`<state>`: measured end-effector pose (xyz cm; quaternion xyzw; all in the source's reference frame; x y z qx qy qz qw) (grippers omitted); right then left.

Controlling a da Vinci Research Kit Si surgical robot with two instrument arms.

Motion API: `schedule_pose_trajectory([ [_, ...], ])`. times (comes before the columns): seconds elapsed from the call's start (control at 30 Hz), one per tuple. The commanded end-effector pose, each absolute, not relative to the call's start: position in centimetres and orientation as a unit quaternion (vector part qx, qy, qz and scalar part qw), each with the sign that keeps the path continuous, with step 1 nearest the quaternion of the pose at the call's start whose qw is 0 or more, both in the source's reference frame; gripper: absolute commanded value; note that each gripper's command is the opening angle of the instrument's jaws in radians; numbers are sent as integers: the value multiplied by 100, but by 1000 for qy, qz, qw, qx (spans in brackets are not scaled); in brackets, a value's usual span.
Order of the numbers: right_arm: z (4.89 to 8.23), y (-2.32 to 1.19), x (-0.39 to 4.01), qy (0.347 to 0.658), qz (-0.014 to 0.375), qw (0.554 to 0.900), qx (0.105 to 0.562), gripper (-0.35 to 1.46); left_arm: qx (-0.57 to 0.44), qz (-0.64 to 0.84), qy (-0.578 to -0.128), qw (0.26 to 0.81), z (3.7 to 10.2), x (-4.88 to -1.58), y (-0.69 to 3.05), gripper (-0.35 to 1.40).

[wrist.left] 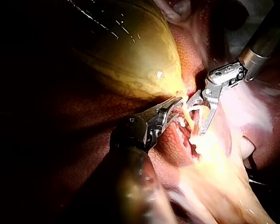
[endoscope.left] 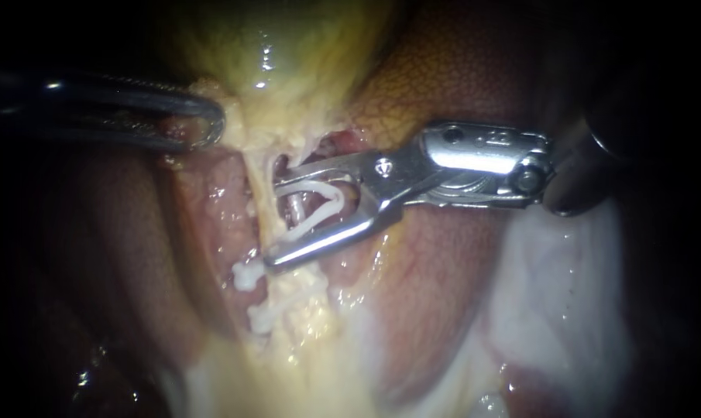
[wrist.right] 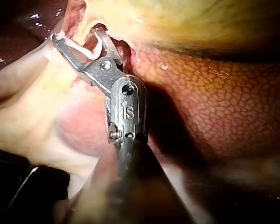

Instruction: Clipping third clip left tube

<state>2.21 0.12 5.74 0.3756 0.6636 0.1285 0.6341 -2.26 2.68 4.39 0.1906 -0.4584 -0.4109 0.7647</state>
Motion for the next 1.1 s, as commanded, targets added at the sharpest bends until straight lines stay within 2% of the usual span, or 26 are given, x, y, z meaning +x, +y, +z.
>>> schedule_pose_trajectory([
  [0.03,571,14,221,665,130,630,380,44,190,-411,-458,765,439,-226,268,-35],
  [0.33,548,19,228,685,125,595,401,41,191,-411,-458,765,440,-226,269,-35],
  [0.63,538,24,232,687,130,584,413,32,191,-411,-458,765,440,-226,269,-35],
  [0.83,538,24,229,676,144,579,432,4,191,-411,-458,765,441,-225,269,-35],
  [1.0,537,24,228,672,149,578,438,-13,191,-410,-458,765,442,-225,270,-35],
  [1.1,537,24,227,663,161,574,452,-35,191,-410,-458,765,442,-224,270,-35],
])
